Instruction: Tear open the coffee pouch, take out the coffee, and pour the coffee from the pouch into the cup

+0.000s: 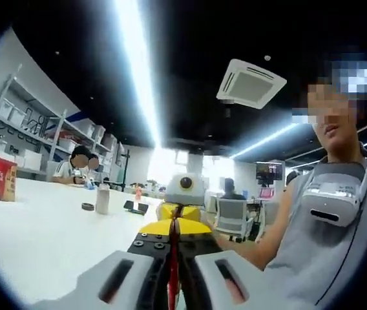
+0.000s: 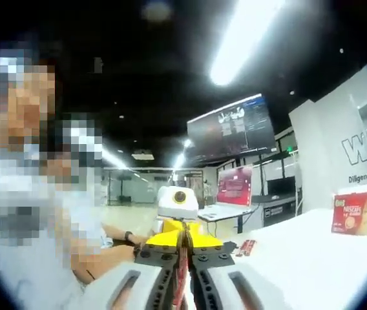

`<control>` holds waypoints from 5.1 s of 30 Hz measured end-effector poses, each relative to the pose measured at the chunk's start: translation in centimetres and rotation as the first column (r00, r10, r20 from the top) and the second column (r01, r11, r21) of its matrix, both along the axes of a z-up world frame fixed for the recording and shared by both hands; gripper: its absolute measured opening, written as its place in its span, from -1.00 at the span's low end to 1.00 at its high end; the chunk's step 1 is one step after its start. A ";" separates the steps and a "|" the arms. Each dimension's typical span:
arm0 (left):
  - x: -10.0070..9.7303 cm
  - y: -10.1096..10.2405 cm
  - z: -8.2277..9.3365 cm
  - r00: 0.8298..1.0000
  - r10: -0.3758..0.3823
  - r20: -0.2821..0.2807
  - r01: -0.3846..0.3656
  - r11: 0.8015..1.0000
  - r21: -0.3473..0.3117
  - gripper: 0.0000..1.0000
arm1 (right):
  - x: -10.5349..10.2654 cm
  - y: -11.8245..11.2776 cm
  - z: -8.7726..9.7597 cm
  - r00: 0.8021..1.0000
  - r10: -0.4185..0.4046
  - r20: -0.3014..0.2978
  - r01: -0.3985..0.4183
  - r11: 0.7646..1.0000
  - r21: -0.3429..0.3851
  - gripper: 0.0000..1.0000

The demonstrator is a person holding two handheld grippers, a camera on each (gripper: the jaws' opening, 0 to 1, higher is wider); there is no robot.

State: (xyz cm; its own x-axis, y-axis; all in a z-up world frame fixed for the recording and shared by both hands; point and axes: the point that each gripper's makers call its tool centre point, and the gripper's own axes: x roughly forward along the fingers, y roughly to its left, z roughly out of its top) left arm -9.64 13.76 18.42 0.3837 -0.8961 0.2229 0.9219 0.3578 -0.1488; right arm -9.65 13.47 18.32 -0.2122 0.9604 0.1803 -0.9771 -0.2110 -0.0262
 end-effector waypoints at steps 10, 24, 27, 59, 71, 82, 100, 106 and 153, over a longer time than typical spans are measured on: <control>-0.5 0.1 0.3 0.998 -0.026 0.049 0.025 1.000 0.015 -0.90 | -0.4 -0.2 0.0 0.996 0.032 -0.085 -0.032 0.999 0.000 -0.94; 0.8 -0.8 -3.1 0.999 -0.044 -0.005 0.044 0.992 0.116 -0.79 | 0.6 0.0 1.5 0.987 0.018 -0.160 -0.008 0.998 0.062 -0.94; 3.1 0.2 -2.9 0.991 0.131 0.019 -0.132 0.979 0.156 -0.81 | 2.6 0.5 1.5 0.986 -0.136 -0.091 0.143 0.987 0.069 -0.87; 3.0 -1.6 -2.9 0.988 0.135 0.073 -0.148 0.959 0.240 -0.47 | 2.8 0.5 2.1 0.994 -0.050 -0.096 0.054 0.998 0.038 -0.75; 3.3 -1.0 -2.9 0.978 0.200 0.061 -0.208 0.946 0.247 -0.75 | 1.5 0.1 2.6 0.998 -0.008 -0.060 0.014 0.995 0.099 -0.56; 7.8 2.9 -1.7 0.660 0.664 0.351 -0.750 0.563 0.347 -0.76 | 6.4 1.3 3.5 0.910 -0.337 -0.243 0.375 0.917 0.135 -0.61; 4.8 0.0 -1.7 0.924 0.352 0.147 -0.379 0.888 0.260 -0.55 | 5.8 0.0 2.7 0.950 -0.273 -0.152 0.285 0.957 0.061 -0.94; 2.6 0.1 -1.3 0.990 0.132 0.051 -0.138 0.979 0.147 -0.53 | 3.6 0.8 1.8 0.985 -0.158 -0.064 0.159 0.987 0.013 -0.94; 1.7 0.0 -3.1 0.999 0.010 -0.044 -0.004 0.993 0.122 -0.80 | 1.5 0.8 2.8 0.976 -0.021 -0.217 0.046 0.993 0.107 -0.84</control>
State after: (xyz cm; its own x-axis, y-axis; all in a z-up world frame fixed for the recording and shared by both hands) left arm -7.96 13.72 15.33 0.3972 -0.9128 0.0948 0.9127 0.3822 -0.1444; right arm -8.14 14.25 21.09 -0.1249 0.9379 0.3235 -0.9687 -0.1857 0.1645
